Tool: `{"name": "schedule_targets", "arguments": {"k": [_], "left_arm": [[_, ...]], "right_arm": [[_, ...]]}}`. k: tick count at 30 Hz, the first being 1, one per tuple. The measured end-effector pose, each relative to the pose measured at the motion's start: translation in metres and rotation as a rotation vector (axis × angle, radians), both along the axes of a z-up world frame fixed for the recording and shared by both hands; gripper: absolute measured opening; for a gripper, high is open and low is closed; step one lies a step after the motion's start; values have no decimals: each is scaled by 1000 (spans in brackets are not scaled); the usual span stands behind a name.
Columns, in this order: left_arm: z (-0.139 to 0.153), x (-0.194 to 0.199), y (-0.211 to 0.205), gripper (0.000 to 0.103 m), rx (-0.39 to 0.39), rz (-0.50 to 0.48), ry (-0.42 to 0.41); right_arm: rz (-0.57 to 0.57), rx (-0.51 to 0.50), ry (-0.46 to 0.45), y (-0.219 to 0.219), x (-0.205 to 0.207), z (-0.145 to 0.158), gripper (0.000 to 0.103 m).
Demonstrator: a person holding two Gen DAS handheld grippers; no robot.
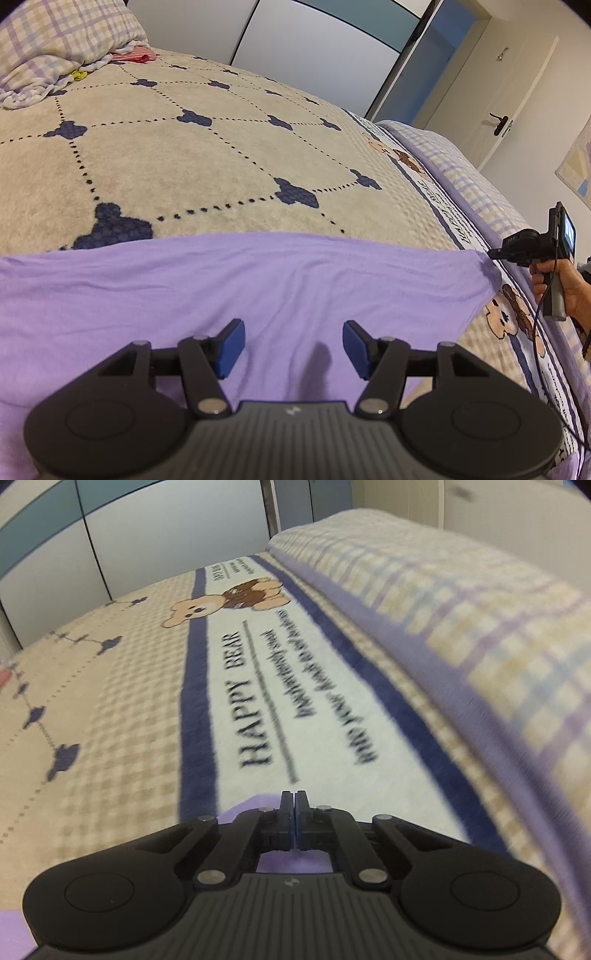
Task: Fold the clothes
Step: 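Hold the pant leg stretched taut along the border with the right gripper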
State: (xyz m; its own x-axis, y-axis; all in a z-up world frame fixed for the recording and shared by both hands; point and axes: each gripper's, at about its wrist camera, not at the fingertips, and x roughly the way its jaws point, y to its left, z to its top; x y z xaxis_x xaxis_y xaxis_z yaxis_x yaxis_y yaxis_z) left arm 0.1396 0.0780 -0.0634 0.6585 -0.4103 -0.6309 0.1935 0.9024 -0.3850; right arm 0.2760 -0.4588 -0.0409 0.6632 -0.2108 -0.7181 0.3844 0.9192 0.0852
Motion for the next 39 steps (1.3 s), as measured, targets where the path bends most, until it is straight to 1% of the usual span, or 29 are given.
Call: {"name": "schedule_targets", "arguments": {"k": [4,6,7,10,13,15,17,19,21,23,25,27,28,29,31,34,37,39], "left_arm": [[-1,0,-1,61,5,-2,-1],[-1,0,0,61,3,-2,0],[-1,0,0,61,3,-2,0],[-1,0,0,61,-1,-1,2],[0,1,1,61,-6,2,4],[0,1,1,61,-8,4,5],[0,1,1,61,-14,7,7],[0,1,2,61,-24,11,11],[0,1,3,61,-35,14,15],[0,1,4,61,-43,18,18],[0,1,4,61,-48,19,21],[0,2,5,61,-50,19,22],[0,2,5,61,-51,19,23],[0,2,5,61,-53,20,24],[0,2,6,61,-57,21,26],[0,2,6,61,-60,23,28],[0,2,6,61,-61,24,29],[0,2,6,61,-62,25,29]], "right_arm": [[-35,-86,9,-6,1,0,1],[-61,-64,11,-12,-2,-2,3],[-76,-35,12,-16,-4,-3,5],[-98,64,7,-26,-16,-4,6],[-110,140,3,-32,-29,-5,14],[-121,188,-5,-33,-35,-5,15],[-132,237,-14,-34,-41,-4,20],[-141,270,-17,-34,-45,-5,22],[-142,283,-9,-30,-47,-8,22],[-131,275,4,-22,-47,-10,22],[-125,234,10,-14,-44,-13,22],[-117,183,20,-8,-42,-13,17],[-111,154,28,-5,-40,-11,10],[-114,112,35,-3,-39,-9,7],[-129,9,47,2,-38,-3,7],[-176,-97,54,-1,-39,4,7],[-192,-47,45,-8,-46,5,8],[-169,-8,40,-5,-49,4,8]]}}
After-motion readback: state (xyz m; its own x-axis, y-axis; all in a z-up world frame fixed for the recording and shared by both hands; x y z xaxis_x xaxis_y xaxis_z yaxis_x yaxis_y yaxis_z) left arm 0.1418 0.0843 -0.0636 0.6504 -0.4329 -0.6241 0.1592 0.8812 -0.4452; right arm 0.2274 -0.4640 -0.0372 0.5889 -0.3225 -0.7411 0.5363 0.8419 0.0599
